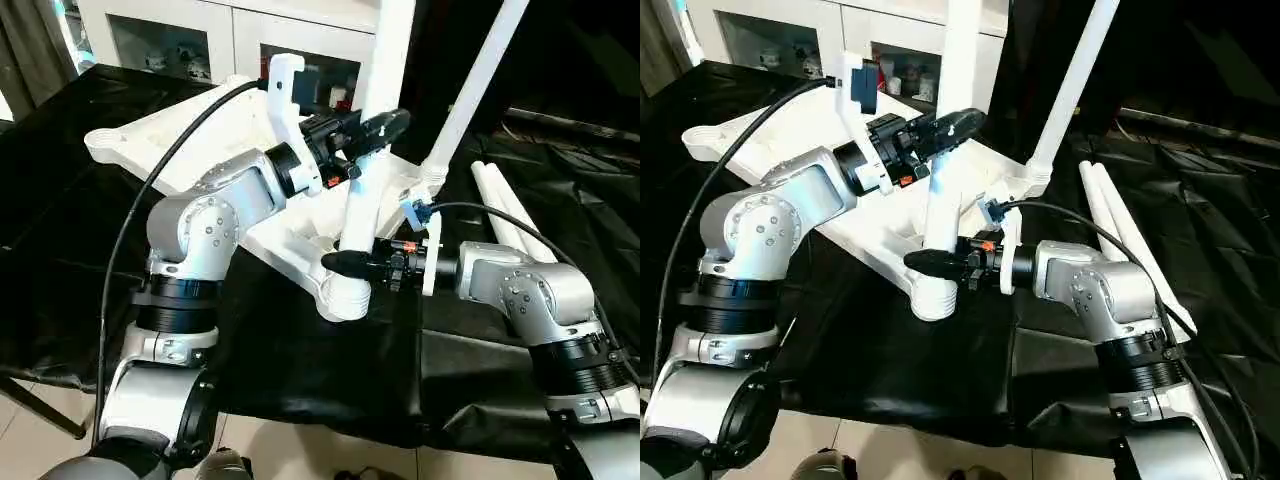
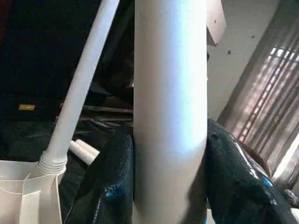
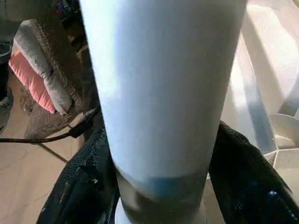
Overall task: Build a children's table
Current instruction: Pick table leg, then insert table leg to table base
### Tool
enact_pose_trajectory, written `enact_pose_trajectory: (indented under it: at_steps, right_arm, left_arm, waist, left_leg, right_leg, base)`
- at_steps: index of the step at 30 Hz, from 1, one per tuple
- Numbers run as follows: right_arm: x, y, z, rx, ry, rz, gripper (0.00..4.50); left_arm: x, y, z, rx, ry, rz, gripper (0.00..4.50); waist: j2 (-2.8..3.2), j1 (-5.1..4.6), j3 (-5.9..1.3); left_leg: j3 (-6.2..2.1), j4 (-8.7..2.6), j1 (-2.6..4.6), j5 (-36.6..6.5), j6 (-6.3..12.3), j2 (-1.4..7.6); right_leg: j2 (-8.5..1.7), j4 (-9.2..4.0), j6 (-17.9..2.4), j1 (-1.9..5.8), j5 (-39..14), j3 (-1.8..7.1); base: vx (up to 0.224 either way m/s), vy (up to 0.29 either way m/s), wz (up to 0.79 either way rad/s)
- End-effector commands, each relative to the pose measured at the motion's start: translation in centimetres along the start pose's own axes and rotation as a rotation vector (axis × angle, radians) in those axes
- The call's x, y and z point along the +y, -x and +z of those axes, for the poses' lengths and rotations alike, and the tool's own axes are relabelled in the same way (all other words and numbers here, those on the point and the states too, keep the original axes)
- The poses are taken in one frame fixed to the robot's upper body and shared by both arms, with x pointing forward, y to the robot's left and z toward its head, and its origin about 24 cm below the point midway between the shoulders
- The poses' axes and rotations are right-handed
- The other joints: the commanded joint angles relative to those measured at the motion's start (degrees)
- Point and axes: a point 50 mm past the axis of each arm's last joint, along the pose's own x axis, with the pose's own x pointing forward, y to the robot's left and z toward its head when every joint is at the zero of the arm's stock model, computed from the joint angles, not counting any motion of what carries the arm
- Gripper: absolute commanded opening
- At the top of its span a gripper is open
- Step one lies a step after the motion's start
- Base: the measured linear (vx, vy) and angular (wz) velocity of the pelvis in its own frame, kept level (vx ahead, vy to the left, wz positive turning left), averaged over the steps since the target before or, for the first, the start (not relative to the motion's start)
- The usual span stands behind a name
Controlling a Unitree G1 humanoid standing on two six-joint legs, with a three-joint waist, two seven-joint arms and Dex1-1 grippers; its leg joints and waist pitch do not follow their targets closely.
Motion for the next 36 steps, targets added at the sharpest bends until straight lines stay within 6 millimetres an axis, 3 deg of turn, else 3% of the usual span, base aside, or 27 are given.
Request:
enact_pose_trajectory:
  at_steps: [1,7,8,11,14,25,27,29,32,35,36]
  right_arm:
    - [-0.1,0.5,0.1,0.014,0.008,-0.019,2.72]
    - [0.0,0.4,-0.2,0.020,0.000,-0.013,2.72]
    - [0.0,0.4,-0.2,0.021,-0.001,-0.012,2.45]
    - [0.0,0.4,-0.3,0.022,-0.005,-0.009,2.38]
    - [0.1,0.4,-0.3,0.021,-0.011,-0.008,2.02]
    - [0.0,0.4,-0.5,0.015,-0.022,-0.013,1.91]
    - [-0.1,0.4,-0.4,0.002,-0.021,-0.012,1.91]
    - [0.0,0.4,-0.2,-0.023,-0.014,-0.011,1.91]
    - [0.0,0.2,0.3,-0.091,-0.011,-0.015,1.91]
    - [-0.1,0.1,0.8,-0.161,-0.016,-0.024,1.91]
    - [-0.4,0.1,1.4,-0.236,-0.021,-0.062,1.91]
  left_arm:
    - [-1.1,-0.6,0.4,0.007,-0.025,-0.059,1.73]
    - [-1.2,-0.5,0.3,0.007,-0.021,-0.063,1.73]
    - [-1.2,-0.6,0.3,0.007,-0.020,-0.064,1.73]
    - [-1.2,-0.6,0.4,0.006,-0.019,-0.065,1.73]
    - [-1.2,-0.5,0.4,0.006,-0.020,-0.061,1.73]
    - [-0.7,-0.2,0.9,-0.028,-0.044,-0.011,1.73]
    - [-0.7,0.0,0.9,-0.025,-0.020,-0.026,2.43]
    - [-0.8,0.3,0.7,-0.015,-0.004,-0.052,2.43]
    - [-0.3,0.5,1.3,-0.105,0.035,-0.016,2.85]
    - [0.8,0.8,2.0,-0.187,0.071,0.051,2.87]
    - [2.1,1.4,2.6,-0.260,0.083,0.112,2.87]
  waist:
    - [0.05,0.11,-4.63]
    - [0.04,0.11,-4.63]
    - [0.05,0.11,-4.63]
    - [0.10,0.12,-4.60]
    - [0.11,0.11,-4.62]
    - [-0.01,0.19,-4.64]
    - [0.01,0.18,-4.62]
    - [0.11,0.20,-4.62]
    - [0.19,0.20,-4.59]
    - [0.20,0.24,-4.66]
    - [1.07,0.28,-4.55]
  left_leg:
    - [-1.07,-3.46,1.70,-8.58,-1.54,2.25]
    - [-1.08,-3.47,1.66,-8.51,-1.50,2.23]
    - [-1.09,-3.47,1.68,-8.63,-1.56,2.24]
    - [-1.09,-3.48,1.74,-9.09,-1.68,2.27]
    - [-1.10,-3.48,1.69,-8.72,-1.69,2.25]
    - [-1.09,-3.45,1.68,-8.36,-1.52,2.26]
    - [-1.08,-3.46,1.70,-8.60,-1.58,2.24]
    - [-1.11,-3.48,1.67,-8.69,-1.73,2.25]
    - [-1.09,-3.47,1.62,-9.16,-1.88,2.20]
    - [-1.13,-3.50,1.67,-9.50,-1.87,2.22]
    - [-1.18,-3.61,1.76,-10.33,-1.96,2.05]
  right_leg:
    - [-4.33,-3.84,-9.09,2.72,-11.41,2.21]
    - [-4.28,-3.83,-9.23,2.74,-11.08,2.18]
    - [-4.31,-3.85,-9.21,2.74,-11.25,2.17]
    - [-4.31,-3.95,-9.03,2.69,-11.94,2.18]
    - [-4.30,-3.87,-9.08,2.72,-11.31,2.18]
    - [-4.34,-3.83,-9.08,2.73,-11.13,2.19]
    - [-4.34,-3.85,-9.11,2.72,-11.31,2.16]
    - [-4.43,-3.79,-9.27,2.68,-11.47,2.15]
    - [-4.40,-3.84,-9.93,2.67,-10.76,2.14]
    - [-4.44,-3.89,-9.90,2.75,-10.83,2.12]
    - [-4.36,-4.21,-9.27,2.45,-11.83,2.16]
  base:
    - [0.000,0.000,0.00]
    - [0.000,0.000,0.00]
    - [0.000,0.000,0.00]
    - [0.000,0.000,0.00]
    - [0.000,0.000,0.00]
    - [0.000,0.000,0.00]
    - [0.000,0.000,0.00]
    - [0.000,0.000,0.00]
    - [0.000,0.000,0.00]
    - [0.000,0.000,0.00]
    - [0.000,0.000,0.00]
